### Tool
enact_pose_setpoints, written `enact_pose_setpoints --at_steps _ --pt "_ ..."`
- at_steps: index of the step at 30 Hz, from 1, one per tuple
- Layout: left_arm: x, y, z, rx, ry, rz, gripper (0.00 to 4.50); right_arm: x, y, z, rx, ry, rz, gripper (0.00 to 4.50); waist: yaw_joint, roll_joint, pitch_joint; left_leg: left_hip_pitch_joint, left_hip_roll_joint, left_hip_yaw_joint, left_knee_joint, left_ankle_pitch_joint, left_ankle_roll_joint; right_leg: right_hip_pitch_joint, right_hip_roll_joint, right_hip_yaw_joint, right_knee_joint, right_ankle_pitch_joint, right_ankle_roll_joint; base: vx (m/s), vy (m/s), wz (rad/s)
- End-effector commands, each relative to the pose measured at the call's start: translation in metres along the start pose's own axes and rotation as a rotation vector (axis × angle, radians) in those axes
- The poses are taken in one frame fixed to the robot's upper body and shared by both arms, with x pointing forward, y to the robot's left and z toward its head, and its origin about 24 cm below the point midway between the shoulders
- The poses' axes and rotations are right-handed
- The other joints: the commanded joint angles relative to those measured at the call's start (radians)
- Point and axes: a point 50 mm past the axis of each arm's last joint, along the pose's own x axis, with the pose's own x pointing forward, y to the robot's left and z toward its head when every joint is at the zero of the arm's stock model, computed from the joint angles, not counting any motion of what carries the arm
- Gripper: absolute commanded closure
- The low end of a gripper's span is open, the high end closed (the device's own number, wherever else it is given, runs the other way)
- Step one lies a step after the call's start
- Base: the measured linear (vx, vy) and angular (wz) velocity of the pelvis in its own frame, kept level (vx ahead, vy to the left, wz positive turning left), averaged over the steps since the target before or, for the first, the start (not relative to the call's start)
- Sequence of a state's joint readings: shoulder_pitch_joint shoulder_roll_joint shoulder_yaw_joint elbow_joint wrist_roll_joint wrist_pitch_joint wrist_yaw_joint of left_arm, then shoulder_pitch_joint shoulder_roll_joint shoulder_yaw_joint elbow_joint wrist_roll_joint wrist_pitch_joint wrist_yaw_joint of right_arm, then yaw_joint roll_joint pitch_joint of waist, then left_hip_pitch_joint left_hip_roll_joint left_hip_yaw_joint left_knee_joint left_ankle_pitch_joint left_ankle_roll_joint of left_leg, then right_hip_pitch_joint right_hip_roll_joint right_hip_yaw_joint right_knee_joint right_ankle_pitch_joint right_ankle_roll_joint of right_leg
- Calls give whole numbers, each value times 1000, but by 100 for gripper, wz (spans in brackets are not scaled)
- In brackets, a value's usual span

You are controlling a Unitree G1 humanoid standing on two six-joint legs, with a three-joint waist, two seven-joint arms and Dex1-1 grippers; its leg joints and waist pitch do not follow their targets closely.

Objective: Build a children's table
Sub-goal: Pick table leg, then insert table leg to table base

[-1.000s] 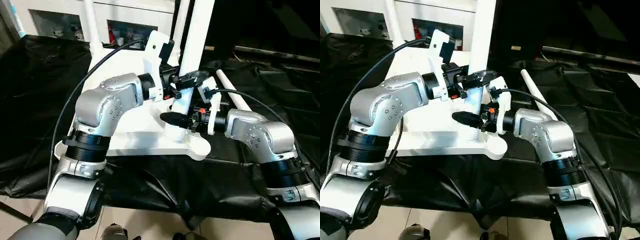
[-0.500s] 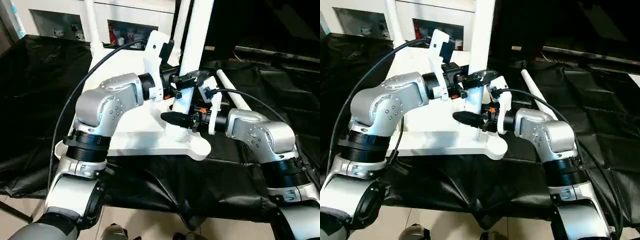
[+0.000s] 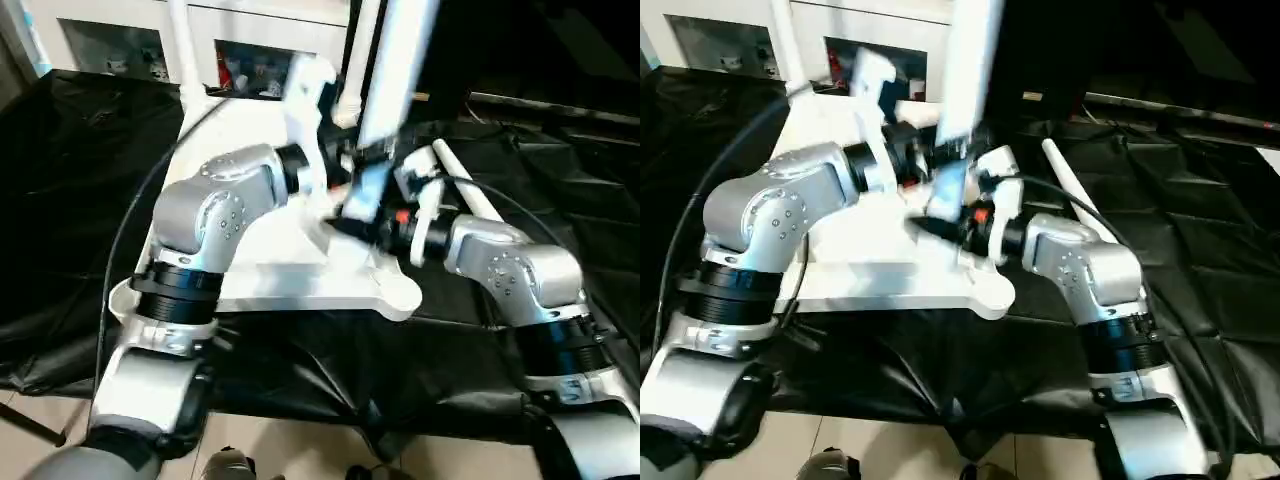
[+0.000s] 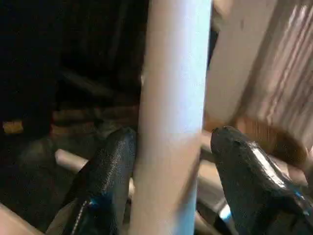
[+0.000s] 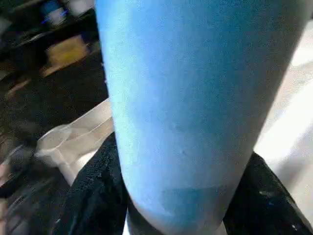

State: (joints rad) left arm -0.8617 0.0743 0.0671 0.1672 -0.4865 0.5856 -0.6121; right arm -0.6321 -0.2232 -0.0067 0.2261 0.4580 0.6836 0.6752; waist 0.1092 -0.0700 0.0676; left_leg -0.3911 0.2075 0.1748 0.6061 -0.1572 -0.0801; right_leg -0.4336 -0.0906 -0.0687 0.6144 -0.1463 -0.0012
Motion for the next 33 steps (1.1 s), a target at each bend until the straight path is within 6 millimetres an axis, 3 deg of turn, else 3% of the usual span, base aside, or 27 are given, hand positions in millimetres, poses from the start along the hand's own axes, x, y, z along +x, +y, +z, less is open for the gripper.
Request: enact_pose_setpoints --at_steps 1,2,6,8,10,13,14,15,16,19,20,23,24,25,26,27,29,33 --pt "-2 4 15 -10 -151 33 160 -5 -10 7 -3 -62 -91 255 -4 -6 -89 12 6 7 -62 -171 -24 71 -39 31 -70 -258 -138 0 0 0" --pt "-6 10 27 -59 -245 56 160 -7 -17 9 4 -101 -145 255 -5 -6 -91 13 6 6 -62 -173 -24 72 -39 31 -67 -251 -141 0 0 0" --pt "-12 13 24 23 -163 -16 160 -14 -26 8 -31 -103 -217 255 -11 -6 -89 16 4 6 -64 -178 -20 68 -33 29 -70 -279 -117 0 0 0" --pt "-18 9 -11 243 114 -134 160 -19 -32 2 -72 -73 -244 255 -14 -5 -88 16 6 4 -68 -164 -13 68 -32 31 -70 -280 -96 0 0 0" --pt "-25 10 -34 338 266 -198 160 -22 -34 -2 -122 -61 -246 255 -16 0 -89 19 9 6 -68 -161 -16 63 -34 34 -68 -270 -89 0 0 0" --pt "-35 9 -55 391 402 -283 160 -26 -39 -6 -127 -33 -279 255 -16 0 -90 17 9 5 -70 -147 -21 67 -35 35 -64 -228 -116 0 0 0" --pt "-46 7 -71 392 508 -362 160 -30 -42 -9 -125 -22 -304 255 -18 2 -91 16 10 5 -70 -150 -24 69 -38 36 -59 -212 -133 0 0 0" --pt "-46 7 -71 391 510 -364 160 -30 -42 -9 -125 -21 -305 255 -20 1 -91 16 9 6 -70 -157 -26 69 -37 37 -58 -214 -138 0 0 0" --pt "-57 7 -84 390 602 -420 160 -32 -44 -12 -129 -14 -316 255 -21 6 -90 19 10 5 -70 -174 -30 68 -39 37 -59 -224 -144 0 0 0" --pt "-68 12 -101 438 728 -451 160 -34 -43 -16 -134 -4 -307 255 -25 7 -85 19 10 5 -73 -215 -39 67 -37 37 -67 -279 -131 0 0 0" --pt "-71 15 -105 444 763 -457 188 -34 -42 -18 -137 -1 -300 255 -27 6 -84 21 8 5 -74 -240 -42 65 -37 37 -73 -327 -114 0 0 0" --pt "-77 21 -112 435 832 -462 200 -32 -40 -21 -142 10 -286 255 -26 11 -85 23 10 2 -75 -253 -48 63 -39 37 -72 -328 -124 0 0 0" --pt "-78 22 -113 433 843 -460 200 -32 -40 -22 -142 11 -286 255 -26 19 -85 25 10 2 -75 -257 -50 61 -38 37 -72 -324 -128 0 0 0" --pt "-79 24 -113 441 855 -461 215 -32 -39 -22 -140 11 -283 255 -28 15 -85 25 10 3 -75 -263 -49 61 -37 37 -74 -320 -131 0 0 0" --pt "-80 26 -113 443 869 -449 240 -32 -39 -23 -140 12 -282 255 -26 24 -86 27 11 0 -75 -268 -51 62 -37 37 -69 -300 -146 0 0 0" --pt "-81 27 -113 447 883 -446 240 -32 -39 -23 -139 12 -282 255 -28 20 -86 26 11 1 -75 -271 -51 62 -36 37 -70 -294 -148 0 0 0" --pt "-82 32 -116 466 911 -431 244 -33 -38 -24 -140 12 -281 255 -27 27 -87 27 9 1 -75 -273 -50 63 -34 37 -69 -270 -159 0 0 0" --pt "-81 36 -121 481 934 -401 285 -33 -36 -26 -138 12 -277 255 -24 26 -90 27 10 0 -73 -261 -49 68 -36 37 -64 -230 -175 0 0 0"
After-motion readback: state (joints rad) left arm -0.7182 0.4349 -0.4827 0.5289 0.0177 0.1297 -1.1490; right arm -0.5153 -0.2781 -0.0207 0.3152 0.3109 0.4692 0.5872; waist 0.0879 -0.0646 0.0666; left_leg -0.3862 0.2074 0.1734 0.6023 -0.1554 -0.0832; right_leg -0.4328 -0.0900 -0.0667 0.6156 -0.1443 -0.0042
